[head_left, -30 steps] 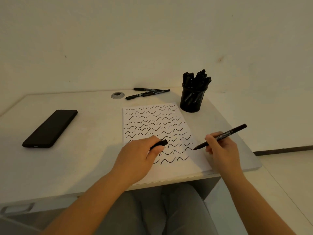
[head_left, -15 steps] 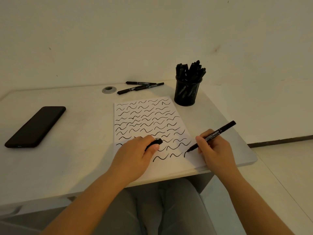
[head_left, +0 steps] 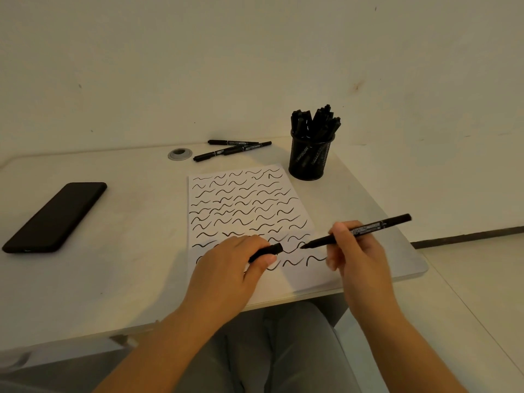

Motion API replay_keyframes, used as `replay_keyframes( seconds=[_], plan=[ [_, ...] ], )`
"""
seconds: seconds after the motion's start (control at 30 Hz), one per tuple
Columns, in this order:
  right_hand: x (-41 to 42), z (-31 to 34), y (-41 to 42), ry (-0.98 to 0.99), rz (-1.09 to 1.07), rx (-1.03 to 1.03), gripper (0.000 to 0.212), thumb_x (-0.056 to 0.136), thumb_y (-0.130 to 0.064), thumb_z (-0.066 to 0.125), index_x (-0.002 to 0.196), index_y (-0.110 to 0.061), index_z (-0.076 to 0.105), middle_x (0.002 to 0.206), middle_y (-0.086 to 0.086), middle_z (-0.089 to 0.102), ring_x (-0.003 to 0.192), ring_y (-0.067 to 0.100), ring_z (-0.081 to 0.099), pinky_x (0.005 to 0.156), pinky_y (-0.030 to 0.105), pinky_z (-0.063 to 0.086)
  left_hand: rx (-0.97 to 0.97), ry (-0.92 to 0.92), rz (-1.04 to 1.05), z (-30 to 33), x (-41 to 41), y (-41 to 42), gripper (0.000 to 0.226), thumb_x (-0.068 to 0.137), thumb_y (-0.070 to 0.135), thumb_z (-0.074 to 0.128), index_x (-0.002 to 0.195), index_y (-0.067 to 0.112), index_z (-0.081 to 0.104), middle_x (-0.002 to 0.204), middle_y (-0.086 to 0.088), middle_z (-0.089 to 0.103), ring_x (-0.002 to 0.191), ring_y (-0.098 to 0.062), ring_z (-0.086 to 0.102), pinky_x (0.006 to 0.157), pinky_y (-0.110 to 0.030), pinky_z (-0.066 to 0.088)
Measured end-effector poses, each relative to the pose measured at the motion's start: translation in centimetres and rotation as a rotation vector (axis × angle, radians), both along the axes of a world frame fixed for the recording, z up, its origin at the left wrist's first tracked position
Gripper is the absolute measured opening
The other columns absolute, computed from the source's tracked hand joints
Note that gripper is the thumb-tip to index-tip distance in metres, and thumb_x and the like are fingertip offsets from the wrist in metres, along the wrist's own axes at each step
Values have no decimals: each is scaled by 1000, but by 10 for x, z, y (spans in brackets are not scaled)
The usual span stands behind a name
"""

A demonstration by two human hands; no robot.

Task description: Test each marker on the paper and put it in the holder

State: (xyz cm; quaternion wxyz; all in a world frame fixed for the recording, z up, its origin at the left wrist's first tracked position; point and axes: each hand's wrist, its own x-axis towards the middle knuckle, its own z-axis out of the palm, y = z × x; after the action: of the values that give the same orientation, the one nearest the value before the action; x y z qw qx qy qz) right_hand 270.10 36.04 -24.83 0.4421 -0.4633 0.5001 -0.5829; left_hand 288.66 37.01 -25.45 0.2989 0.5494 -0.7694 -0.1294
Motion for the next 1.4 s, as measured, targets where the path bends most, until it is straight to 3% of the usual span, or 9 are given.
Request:
replay_keyframes(
  seconds=[0.17,0.43,0.57,0.67,0.83,0.93,1.03,1.17,1.4],
  plan=[
    [21,2,3,-67,80,9,25,87,-29,51,64,-28,61,49,-4,54,48,8,48,59,27,45,5,16,1,1,3,8,47,81,57,30,106,29,57,92,16,58,82,-2,52,68,-5,33],
    [35,-3,6,-20,132,25,20,79,-39,53,70,-23,59,50,-4,57,47,7,51,53,17,48,23,55,19,1,10,17,50,77,62,26,103,32,57,77,26,47,68,6,49,60,-5,36],
    [46,-2,10,24,210,0,30,68,-49,53,74,-20,59,50,-5,57,48,5,51,54,14,47,36,104,4,4,12,21,52,76,64,24,99,32,57,71,26,47,70,6,49,64,-2,35],
    [57,0,12,39,272,-7,31,69,-47,53,77,-18,60,51,-6,57,48,4,51,52,14,46,38,181,6,9,12,24,40,79,60,28,90,32,55,66,23,48,72,7,49,62,-3,35],
    [74,4,15,17,339,26,24,71,-44,54,74,-22,62,51,-6,55,47,3,48,46,15,43,55,357,75,16,18,31,23,83,49,31,72,36,46,48,14,47,51,0,46,49,-9,34],
    [82,3,19,21,376,57,27,69,-46,54,71,-21,61,47,-5,50,44,3,44,45,15,40,81,396,130,14,23,36,28,85,47,30,66,33,46,47,18,50,48,0,46,49,-8,35],
    [89,-1,24,4,408,86,25,74,-41,53,73,-17,60,44,-5,45,42,4,39,43,16,37,133,443,192,8,30,36,33,91,37,36,62,29,48,47,9,44,50,1,45,52,-9,35],
    [97,-3,29,-25,428,91,21,84,-31,50,71,-17,59,44,-4,40,41,7,34,42,20,33,196,469,231,5,35,38,34,92,35,36,62,25,49,60,1,51,59,-1,46,57,-9,36],
    [101,-3,33,-30,517,50,22,79,-42,48,68,-26,58,43,-2,45,37,10,36,39,23,33,212,472,248,9,40,45,36,92,36,35,60,26,47,59,6,48,59,5,45,56,-4,36]
  ],
)
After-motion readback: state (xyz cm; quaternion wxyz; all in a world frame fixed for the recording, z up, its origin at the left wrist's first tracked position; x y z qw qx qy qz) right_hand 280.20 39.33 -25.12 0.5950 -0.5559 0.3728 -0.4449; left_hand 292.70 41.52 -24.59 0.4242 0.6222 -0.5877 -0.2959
